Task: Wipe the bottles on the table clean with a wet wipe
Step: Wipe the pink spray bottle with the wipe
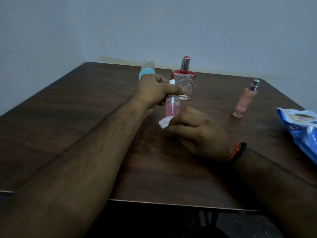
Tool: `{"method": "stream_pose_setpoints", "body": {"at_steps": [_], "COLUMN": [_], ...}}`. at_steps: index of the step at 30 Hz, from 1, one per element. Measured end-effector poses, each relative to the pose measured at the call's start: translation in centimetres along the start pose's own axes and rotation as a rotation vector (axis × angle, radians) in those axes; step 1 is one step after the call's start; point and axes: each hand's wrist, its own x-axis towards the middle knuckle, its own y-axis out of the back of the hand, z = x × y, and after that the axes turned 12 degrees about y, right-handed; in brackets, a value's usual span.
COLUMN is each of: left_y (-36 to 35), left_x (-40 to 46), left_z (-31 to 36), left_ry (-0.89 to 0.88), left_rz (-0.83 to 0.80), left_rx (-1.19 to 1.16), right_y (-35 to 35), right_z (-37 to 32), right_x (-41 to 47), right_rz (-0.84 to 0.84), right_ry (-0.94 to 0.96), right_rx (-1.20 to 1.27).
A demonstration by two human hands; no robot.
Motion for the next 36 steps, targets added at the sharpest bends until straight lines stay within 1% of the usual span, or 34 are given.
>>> {"method": "stream_pose_setpoints", "body": {"at_steps": [3,4,5,6,8,12,14,16,19,21,23,26,28,29,30,33,36], "left_y": [0.4,0.4,0.3,0.2,0.1,0.4,0.6,0.6,0.4,0.1,-0.2,-0.4,-0.3,-0.2,0.0,-0.1,-0.5], "left_x": [0.4,0.5,0.6,0.6,0.7,1.2,1.2,1.3,1.6,1.3,1.0,0.7,0.7,0.7,0.8,1.0,0.7], "left_z": [-0.4,-0.5,-0.6,-0.7,-0.9,-1.2,-1.1,-1.3,-1.7,-1.6,-1.4,-1.2,-0.8,-0.7,-0.7,-1.1,-1.0], "left_ry": [0.015,0.022,0.032,0.041,0.047,0.104,0.106,0.104,0.075,0.054,0.038,0.026,0.013,0.011,0.014,0.006,-0.040], "left_rz": [-0.019,-0.028,-0.040,-0.054,-0.082,-0.087,-0.068,-0.069,-0.078,-0.068,-0.067,-0.089,-0.076,-0.066,-0.065,-0.089,-0.086], "left_rx": [0.001,0.003,0.007,0.011,-0.004,-0.121,-0.077,-0.078,-0.112,-0.068,-0.026,-0.051,-0.008,0.012,0.012,-0.033,0.062], "right_y": [0.9,1.0,0.9,0.6,0.0,-0.7,-0.8,-0.5,-0.2,-0.3,-0.4,-0.5,-0.4,-0.3,-0.2,0.2,0.3], "right_z": [0.4,0.6,0.7,0.7,0.6,-0.1,-0.7,-0.7,0.0,0.3,0.2,-0.4,-0.8,-0.9,-0.8,0.1,0.5], "right_x": [0.2,0.3,0.4,0.4,0.5,1.3,1.4,1.3,1.0,1.0,1.1,1.4,1.5,1.4,1.2,0.8,0.9], "right_rz": [0.244,0.291,0.299,0.273,0.186,0.018,-0.024,0.014,0.144,0.149,0.106,-0.020,-0.127,-0.151,-0.143,-0.017,0.067], "right_ry": [-0.209,-0.272,-0.310,-0.319,-0.272,-0.056,0.024,0.027,-0.111,-0.180,-0.173,-0.034,0.055,0.074,0.066,-0.067,-0.137], "right_rx": [-0.064,-0.076,-0.076,-0.065,-0.039,-0.008,0.023,0.016,-0.060,-0.074,-0.070,-0.004,0.035,0.034,0.024,-0.067,-0.129]}}
